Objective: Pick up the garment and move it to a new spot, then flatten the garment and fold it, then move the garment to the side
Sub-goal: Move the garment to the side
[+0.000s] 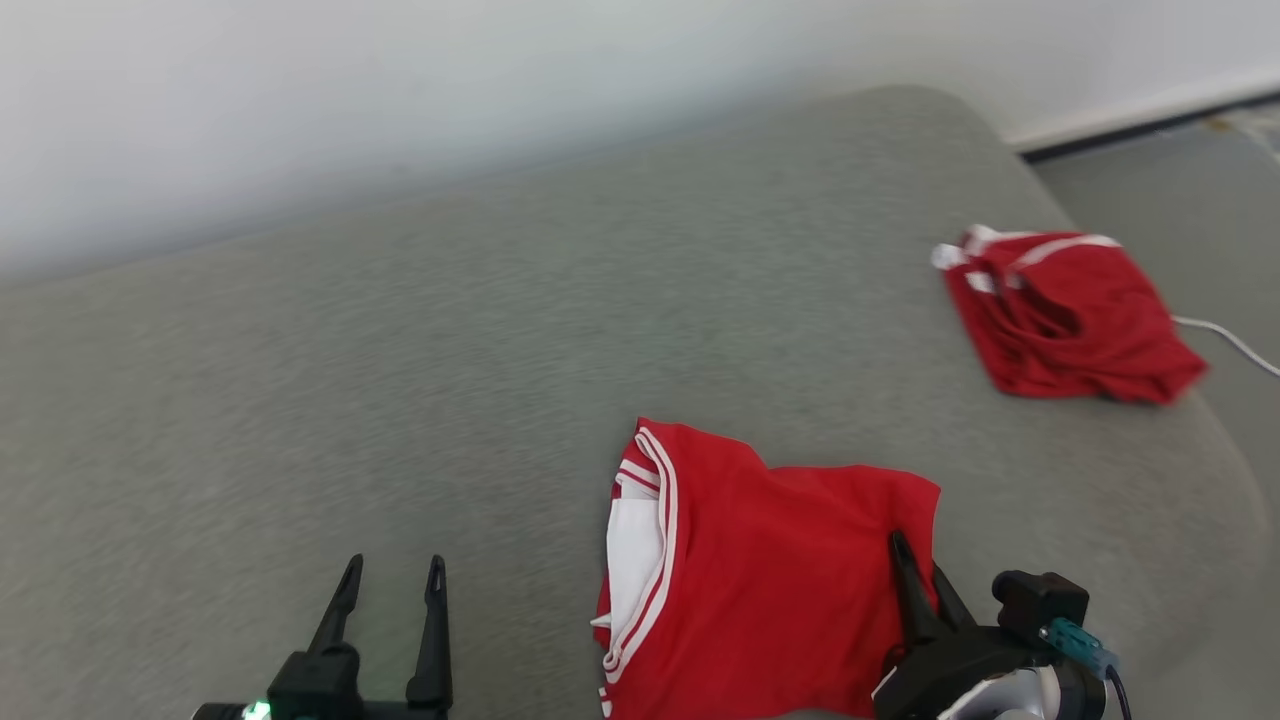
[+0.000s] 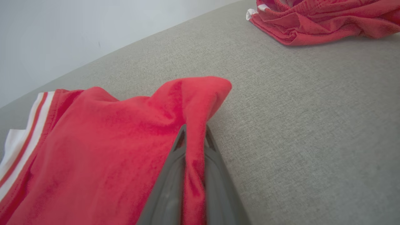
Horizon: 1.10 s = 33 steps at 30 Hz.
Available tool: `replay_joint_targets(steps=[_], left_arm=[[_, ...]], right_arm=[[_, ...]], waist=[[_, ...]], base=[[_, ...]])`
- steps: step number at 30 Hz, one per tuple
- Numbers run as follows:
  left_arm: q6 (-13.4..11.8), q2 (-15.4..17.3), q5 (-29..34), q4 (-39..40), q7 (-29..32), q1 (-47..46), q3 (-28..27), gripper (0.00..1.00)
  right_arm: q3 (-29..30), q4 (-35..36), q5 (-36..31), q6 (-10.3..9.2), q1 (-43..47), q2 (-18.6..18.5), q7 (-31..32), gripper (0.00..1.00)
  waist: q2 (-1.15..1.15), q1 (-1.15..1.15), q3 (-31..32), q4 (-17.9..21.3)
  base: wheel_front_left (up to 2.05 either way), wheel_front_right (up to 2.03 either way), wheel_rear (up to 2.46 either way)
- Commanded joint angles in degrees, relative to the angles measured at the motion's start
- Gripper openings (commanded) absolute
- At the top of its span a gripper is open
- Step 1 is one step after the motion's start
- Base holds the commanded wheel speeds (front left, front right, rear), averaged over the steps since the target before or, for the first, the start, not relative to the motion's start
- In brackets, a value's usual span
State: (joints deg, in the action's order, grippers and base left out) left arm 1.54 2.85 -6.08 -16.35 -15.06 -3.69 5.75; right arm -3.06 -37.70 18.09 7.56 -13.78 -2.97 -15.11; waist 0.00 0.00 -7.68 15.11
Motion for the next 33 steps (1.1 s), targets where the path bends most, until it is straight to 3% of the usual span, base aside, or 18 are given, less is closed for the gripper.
replay_joint_targets(steps=[1, 11, 22, 26, 33], left_arm=[[0.29, 0.08, 0.61, -0.05, -0.16, -0.76, -0.02, 1.00], [2.95, 0.15, 2.30, -2.33, -0.16, -6.70, 4.37, 1.00], [2.48, 0.56, 4.02, -1.40, -0.16, -6.76, 2.61, 1.00], [2.79, 0.88, 5.01, -0.95, -0.16, -7.80, 2.73, 1.00], [2.48, 1.46, 5.77, -0.26, -0.16, -9.48, 3.01, 1.00]], right_arm=[[-0.06, 0.46, 0.36, -0.16, 0.52, 0.07, 0.01, 0.00], [2.59, 5.24, 0.84, -0.16, -0.87, 0.13, 0.02, 0.00], [-4.07, 4.83, -2.49, -0.16, -14.49, -2.42, 0.02, 0.00], [-2.47, 1.06, -3.84, -0.16, -22.34, -5.35, 0.01, 0.00], [8.13, -10.77, -12.02, -0.16, -33.54, -13.86, 0.01, 0.00]], waist=[[0.00, 0.00, 0.29, 13.27], [0.00, 0.00, -4.53, 15.66], [0.00, 0.00, -8.13, 14.88], [0.00, 0.00, -10.20, 11.41], [0.00, 0.00, -12.62, 4.41]], base=[[0.00, 0.00, 0.00], [0.00, 0.00, 0.00], [0.00, 0.00, 0.00], [0.00, 0.00, 0.00], [0.00, 0.00, 0.00]])
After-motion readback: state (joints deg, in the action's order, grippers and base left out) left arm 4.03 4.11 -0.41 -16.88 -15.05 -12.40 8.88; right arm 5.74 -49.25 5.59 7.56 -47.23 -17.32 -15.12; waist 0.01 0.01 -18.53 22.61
